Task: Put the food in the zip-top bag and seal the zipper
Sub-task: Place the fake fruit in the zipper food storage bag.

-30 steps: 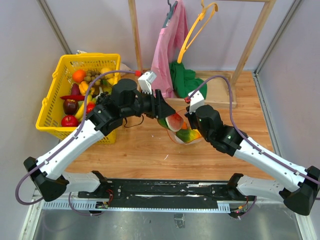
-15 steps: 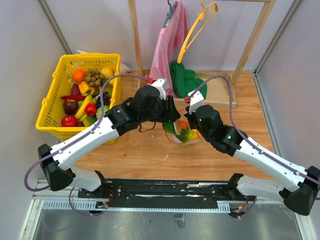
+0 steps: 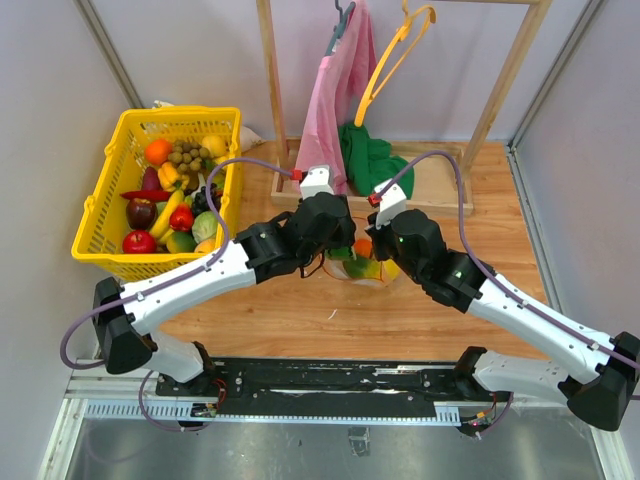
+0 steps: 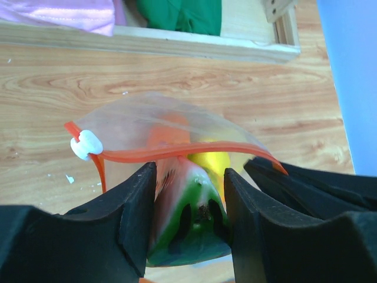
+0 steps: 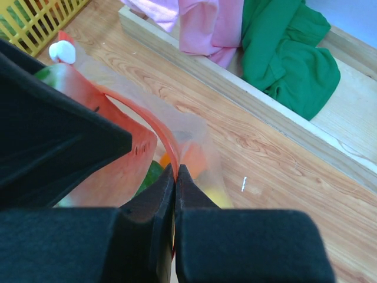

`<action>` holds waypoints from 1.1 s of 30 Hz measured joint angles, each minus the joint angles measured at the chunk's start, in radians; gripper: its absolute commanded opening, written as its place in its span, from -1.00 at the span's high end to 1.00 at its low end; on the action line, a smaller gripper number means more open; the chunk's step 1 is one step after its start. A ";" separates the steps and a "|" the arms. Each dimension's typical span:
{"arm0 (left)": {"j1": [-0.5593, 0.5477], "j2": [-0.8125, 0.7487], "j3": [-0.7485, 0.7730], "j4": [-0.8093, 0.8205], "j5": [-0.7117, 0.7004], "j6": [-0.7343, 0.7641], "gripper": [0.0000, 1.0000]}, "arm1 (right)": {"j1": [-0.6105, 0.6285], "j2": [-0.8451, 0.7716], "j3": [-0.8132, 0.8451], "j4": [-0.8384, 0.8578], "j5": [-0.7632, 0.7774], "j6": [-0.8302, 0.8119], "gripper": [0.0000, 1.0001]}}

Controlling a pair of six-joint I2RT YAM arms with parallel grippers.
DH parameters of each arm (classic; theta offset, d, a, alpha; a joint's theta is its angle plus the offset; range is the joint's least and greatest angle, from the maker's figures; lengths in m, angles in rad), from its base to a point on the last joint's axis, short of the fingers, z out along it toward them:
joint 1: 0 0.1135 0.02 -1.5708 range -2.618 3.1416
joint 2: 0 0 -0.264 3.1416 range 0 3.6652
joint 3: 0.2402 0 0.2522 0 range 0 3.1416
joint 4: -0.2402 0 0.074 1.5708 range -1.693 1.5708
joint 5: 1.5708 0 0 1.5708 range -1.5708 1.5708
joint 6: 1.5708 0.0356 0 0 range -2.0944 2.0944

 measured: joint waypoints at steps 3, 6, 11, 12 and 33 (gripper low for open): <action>-0.003 -0.012 -0.076 0.080 -0.050 -0.016 0.99 | 0.000 0.000 -0.003 0.007 -0.019 0.014 0.99; -0.004 -0.023 -0.156 0.154 -0.095 -0.021 0.99 | 0.000 0.000 -0.008 0.013 -0.037 0.030 0.99; -0.010 -0.024 -0.220 0.245 -0.178 -0.019 0.93 | 0.000 0.000 -0.011 0.018 -0.064 0.048 0.99; -0.012 -0.024 -0.235 0.277 -0.194 -0.017 0.90 | 0.000 0.000 -0.011 0.019 -0.069 0.051 0.99; -0.018 -0.024 -0.349 0.503 -0.306 -0.025 -0.36 | 0.000 0.000 -0.021 0.030 -0.113 0.082 0.99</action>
